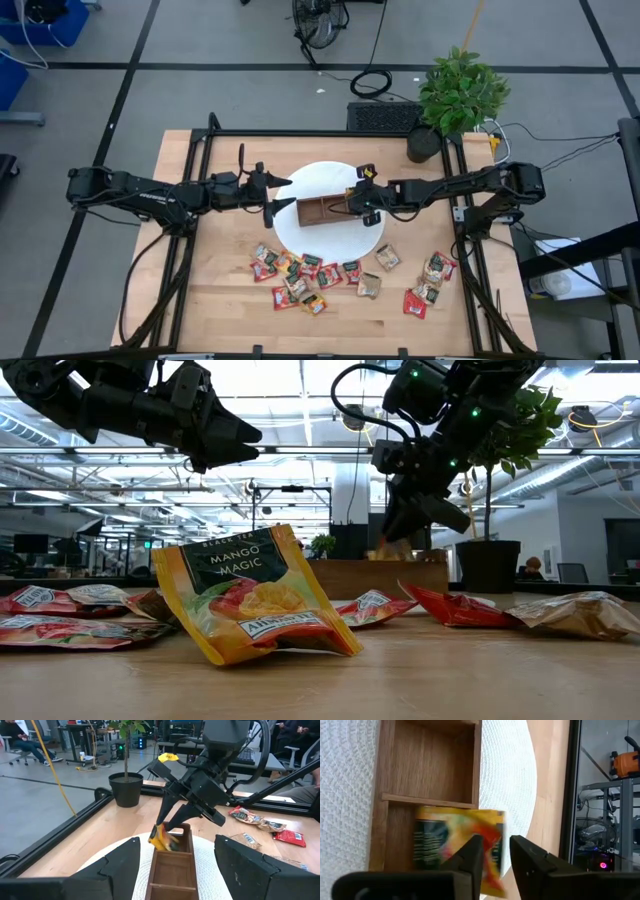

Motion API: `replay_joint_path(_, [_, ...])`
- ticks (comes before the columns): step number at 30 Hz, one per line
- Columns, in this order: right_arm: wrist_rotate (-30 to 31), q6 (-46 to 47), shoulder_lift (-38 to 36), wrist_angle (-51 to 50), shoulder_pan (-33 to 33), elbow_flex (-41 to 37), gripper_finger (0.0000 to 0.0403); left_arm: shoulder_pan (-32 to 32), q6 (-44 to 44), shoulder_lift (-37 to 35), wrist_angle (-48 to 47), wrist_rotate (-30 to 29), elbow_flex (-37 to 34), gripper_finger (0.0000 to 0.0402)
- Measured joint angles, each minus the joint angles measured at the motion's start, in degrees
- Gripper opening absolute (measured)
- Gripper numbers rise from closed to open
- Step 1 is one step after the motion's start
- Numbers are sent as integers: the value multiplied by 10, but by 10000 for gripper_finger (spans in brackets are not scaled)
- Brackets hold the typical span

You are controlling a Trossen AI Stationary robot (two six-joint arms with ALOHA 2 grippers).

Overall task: Pick & Place Tea
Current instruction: Put the yellow tea bag into the right section of the wooden organizer

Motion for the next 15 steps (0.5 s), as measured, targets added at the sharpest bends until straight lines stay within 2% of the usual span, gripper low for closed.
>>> replay_joint_path(9, [5,0,0,19,0,0,90,0,0,0,0,0,0,253])
replay_joint_path(15, [76,0,-8,27,27,0,96,0,1,0,0,0,0,253])
